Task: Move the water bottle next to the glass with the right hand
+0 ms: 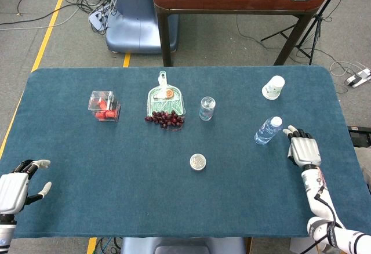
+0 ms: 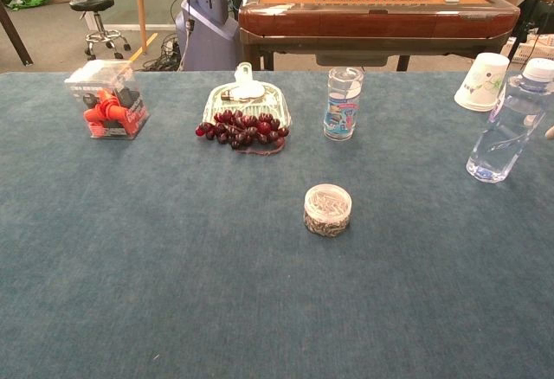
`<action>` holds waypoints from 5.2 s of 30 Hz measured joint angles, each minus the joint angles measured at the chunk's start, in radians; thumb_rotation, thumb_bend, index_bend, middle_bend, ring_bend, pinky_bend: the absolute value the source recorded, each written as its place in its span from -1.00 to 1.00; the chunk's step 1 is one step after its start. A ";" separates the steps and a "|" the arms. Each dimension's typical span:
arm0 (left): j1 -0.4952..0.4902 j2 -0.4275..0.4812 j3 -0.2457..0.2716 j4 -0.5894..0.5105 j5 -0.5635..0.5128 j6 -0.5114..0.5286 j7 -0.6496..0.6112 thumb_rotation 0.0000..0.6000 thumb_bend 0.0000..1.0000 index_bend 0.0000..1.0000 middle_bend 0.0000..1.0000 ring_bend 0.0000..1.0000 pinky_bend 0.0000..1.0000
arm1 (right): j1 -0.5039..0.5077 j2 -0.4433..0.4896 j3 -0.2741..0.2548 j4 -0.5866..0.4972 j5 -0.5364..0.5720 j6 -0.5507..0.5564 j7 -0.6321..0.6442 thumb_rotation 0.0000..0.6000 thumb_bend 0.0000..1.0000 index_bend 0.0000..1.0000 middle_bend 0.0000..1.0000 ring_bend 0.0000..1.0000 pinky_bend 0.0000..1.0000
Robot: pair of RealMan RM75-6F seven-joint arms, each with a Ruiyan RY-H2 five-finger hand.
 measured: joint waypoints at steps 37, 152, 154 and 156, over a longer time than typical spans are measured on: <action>0.004 0.013 -0.003 -0.009 -0.006 0.002 -0.005 1.00 -0.38 -0.38 -0.23 -0.47 -0.11 | 0.078 -0.080 -0.046 0.015 0.021 -0.028 -0.019 1.00 1.00 -0.68 -0.81 -0.87 -0.65; 0.007 0.037 -0.007 -0.021 -0.031 -0.017 -0.015 1.00 -0.38 -0.38 -0.23 -0.47 -0.11 | 0.308 -0.254 -0.043 -0.096 0.098 -0.010 -0.180 1.00 1.00 -0.68 -0.81 -0.87 -0.68; 0.006 0.037 -0.007 -0.021 -0.031 -0.018 -0.013 1.00 -0.38 -0.38 -0.23 -0.47 -0.11 | 0.303 -0.227 -0.050 -0.132 0.096 -0.005 -0.183 1.00 1.00 -0.68 -0.80 -0.88 -0.69; 0.005 0.037 -0.006 -0.022 -0.029 -0.019 -0.011 1.00 -0.38 -0.38 -0.23 -0.47 -0.11 | 0.298 -0.196 -0.056 -0.172 0.093 0.005 -0.187 1.00 1.00 -0.68 -0.78 -0.88 -0.69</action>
